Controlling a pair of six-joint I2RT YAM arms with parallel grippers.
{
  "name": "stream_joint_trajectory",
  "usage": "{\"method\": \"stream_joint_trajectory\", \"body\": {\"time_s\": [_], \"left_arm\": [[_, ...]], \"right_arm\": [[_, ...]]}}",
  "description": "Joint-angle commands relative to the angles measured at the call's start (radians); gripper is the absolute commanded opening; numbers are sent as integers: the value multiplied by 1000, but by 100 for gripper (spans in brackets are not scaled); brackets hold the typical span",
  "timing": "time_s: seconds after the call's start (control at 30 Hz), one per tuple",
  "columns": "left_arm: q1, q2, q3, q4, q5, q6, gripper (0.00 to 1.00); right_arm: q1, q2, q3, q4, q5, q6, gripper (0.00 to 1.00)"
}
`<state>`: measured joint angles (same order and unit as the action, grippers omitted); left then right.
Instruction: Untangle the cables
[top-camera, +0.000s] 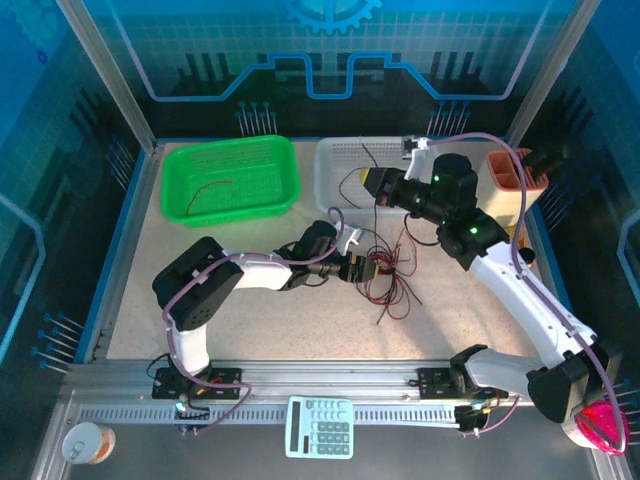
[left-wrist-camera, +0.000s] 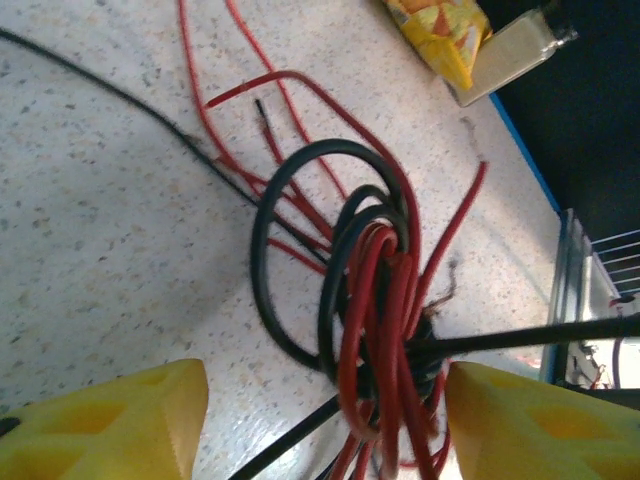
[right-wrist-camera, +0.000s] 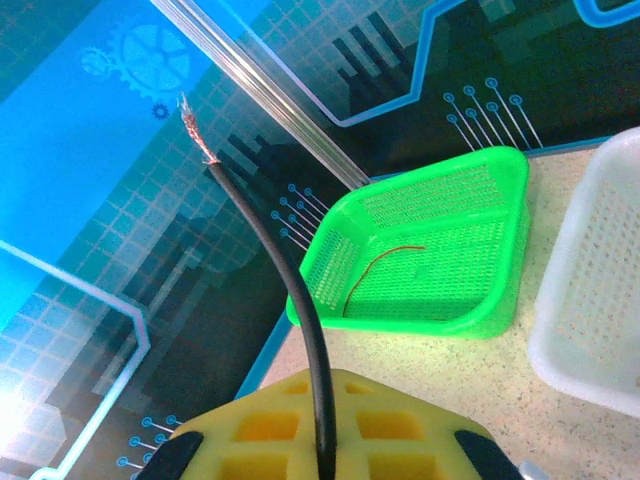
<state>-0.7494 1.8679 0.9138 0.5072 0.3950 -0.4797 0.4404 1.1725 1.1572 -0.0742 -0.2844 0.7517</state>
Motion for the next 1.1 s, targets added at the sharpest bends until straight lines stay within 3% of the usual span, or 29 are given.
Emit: {"method": "stream_joint_trajectory", "body": {"time_s": [0.0, 0.13, 0.2, 0.4, 0.8, 1.07], "left_arm": [[-7, 15, 18, 105, 60, -31, 60], [-6, 12, 3, 167, 64, -54, 34], [-5, 3, -8, 174, 61, -53, 27], [9, -50, -63, 152, 46, -37, 35], [49, -109, -149, 148, 29, -37, 0], [67, -134, -178, 137, 9, -50, 0]], "right_arm": [[15, -25, 48, 48, -24, 20, 0], [15, -28, 56, 41, -19, 17, 0], [14, -32, 59, 30, -11, 8, 0], [-36, -65, 70, -22, 29, -32, 0], [-229, -128, 81, -26, -34, 23, 0], [-357, -161, 154, -45, -50, 44, 0]]}}
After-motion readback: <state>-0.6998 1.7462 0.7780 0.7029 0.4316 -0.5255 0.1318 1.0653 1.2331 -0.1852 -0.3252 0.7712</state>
